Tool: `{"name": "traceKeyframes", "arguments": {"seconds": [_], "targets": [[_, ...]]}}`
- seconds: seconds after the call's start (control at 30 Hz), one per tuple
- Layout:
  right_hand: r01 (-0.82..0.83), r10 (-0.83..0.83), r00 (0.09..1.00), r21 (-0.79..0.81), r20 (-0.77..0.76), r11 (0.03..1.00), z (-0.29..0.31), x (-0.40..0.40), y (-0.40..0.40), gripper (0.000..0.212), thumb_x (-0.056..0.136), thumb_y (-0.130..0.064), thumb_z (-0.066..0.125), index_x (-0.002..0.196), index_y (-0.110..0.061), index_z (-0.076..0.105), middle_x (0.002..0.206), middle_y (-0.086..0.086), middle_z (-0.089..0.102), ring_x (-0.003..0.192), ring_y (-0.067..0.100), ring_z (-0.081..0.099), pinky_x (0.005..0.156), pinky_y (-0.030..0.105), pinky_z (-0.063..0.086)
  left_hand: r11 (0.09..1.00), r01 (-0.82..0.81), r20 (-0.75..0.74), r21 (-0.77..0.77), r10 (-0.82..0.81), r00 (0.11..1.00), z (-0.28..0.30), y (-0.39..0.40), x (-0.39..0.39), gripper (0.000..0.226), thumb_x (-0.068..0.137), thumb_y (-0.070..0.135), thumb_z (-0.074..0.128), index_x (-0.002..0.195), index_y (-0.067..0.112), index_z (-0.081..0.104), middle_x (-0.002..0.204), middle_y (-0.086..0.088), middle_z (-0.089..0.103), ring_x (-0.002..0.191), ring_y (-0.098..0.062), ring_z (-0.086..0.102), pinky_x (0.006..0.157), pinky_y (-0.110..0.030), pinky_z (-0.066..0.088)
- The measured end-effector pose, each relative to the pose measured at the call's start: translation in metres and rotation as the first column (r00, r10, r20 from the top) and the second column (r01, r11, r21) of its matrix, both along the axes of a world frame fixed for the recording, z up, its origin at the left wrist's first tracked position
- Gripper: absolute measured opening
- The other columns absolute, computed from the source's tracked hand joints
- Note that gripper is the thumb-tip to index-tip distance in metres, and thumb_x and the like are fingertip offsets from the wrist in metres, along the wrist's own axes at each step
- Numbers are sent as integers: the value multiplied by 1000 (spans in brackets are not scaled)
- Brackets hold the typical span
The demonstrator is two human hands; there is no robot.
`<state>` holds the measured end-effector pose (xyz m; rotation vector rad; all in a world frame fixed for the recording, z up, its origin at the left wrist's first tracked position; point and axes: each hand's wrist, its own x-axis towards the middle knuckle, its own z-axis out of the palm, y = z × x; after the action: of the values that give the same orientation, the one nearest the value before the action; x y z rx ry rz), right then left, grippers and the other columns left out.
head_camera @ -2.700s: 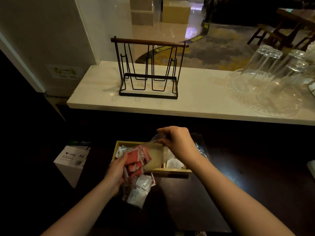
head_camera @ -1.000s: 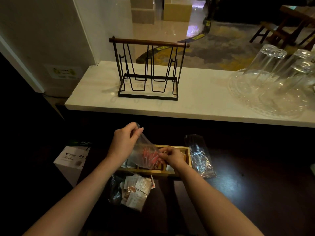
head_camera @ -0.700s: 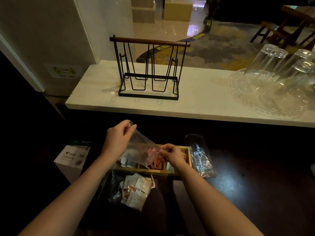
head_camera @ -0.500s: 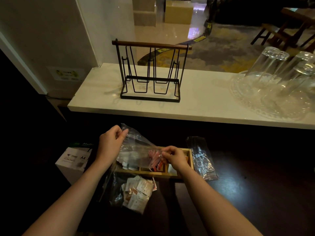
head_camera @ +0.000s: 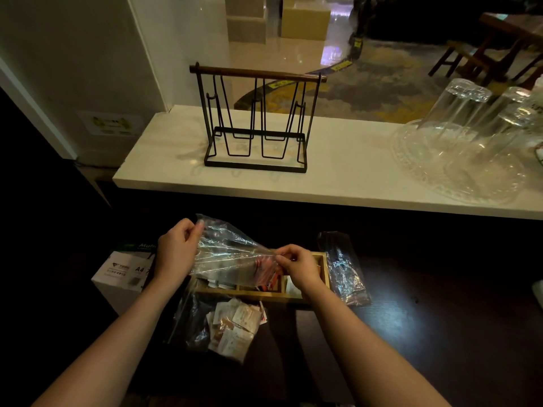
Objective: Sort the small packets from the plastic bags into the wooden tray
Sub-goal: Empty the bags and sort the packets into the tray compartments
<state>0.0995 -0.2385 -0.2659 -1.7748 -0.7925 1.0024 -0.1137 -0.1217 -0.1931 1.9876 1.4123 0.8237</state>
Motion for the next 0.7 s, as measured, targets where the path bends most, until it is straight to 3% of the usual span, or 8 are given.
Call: {"name": "traceKeyframes", "arguments": {"seconds": [0.2, 0.3, 0.4, 0.5, 0.63, 0.7], "targets": [[-25, 27, 993, -18, 117, 1000, 1, 1, -1, 16, 89, -11, 61, 84, -26, 64, 80, -5, 63, 75, 13, 64, 69, 31, 57, 999, 35, 49, 14, -36, 998, 2, -7, 5, 35, 95, 23, 53, 64, 7, 47, 54, -1, 41, 49, -14, 39, 48, -28, 29], [30, -25, 990, -35, 140, 999, -6, 3, -3, 20, 86, -17, 65, 78, -36, 65, 81, 0, 68, 75, 18, 67, 72, 41, 59, 999, 46, 52, -13, -45, 998, 1, -9, 9, 35, 96, 22, 51, 63, 11, 45, 54, 1, 40, 49, -13, 38, 47, -23, 28], [55, -53, 991, -15, 119, 998, 0, 4, -4, 19, 88, -10, 62, 80, -28, 64, 74, 0, 65, 66, 14, 65, 71, 39, 59, 1000, 27, 60, -16, -26, 998, 3, -12, 11, 37, 96, 21, 51, 60, 17, 41, 53, 2, 39, 49, -12, 38, 48, -26, 28], [-31, 35, 996, -42, 86, 999, 2, 1, -6, 21, 89, -8, 60, 78, -26, 62, 72, -2, 64, 63, 11, 63, 71, 37, 58, 996, 83, 57, 40, -85, 995, 16, -20, 16, 33, 95, 22, 53, 64, 11, 47, 53, 2, 41, 49, -12, 40, 48, -26, 30], [-12, 11, 997, -23, -78, 1000, 2, -2, -7, 13, 91, -3, 55, 88, -12, 64, 74, -1, 63, 59, 7, 61, 61, 21, 55, 989, 126, 76, 80, -132, 988, 27, -26, 29, 33, 94, 22, 53, 64, 12, 47, 53, 3, 40, 48, -8, 42, 46, -16, 30], [31, -37, 990, -44, -139, 999, 0, -3, -9, 12, 91, -2, 55, 89, -10, 64, 75, 2, 65, 59, 9, 61, 62, 22, 55, 985, 156, 57, 76, -161, 985, 25, -27, 35, 33, 94, 23, 53, 65, 9, 47, 53, 1, 41, 47, -8, 41, 47, -21, 31]]}}
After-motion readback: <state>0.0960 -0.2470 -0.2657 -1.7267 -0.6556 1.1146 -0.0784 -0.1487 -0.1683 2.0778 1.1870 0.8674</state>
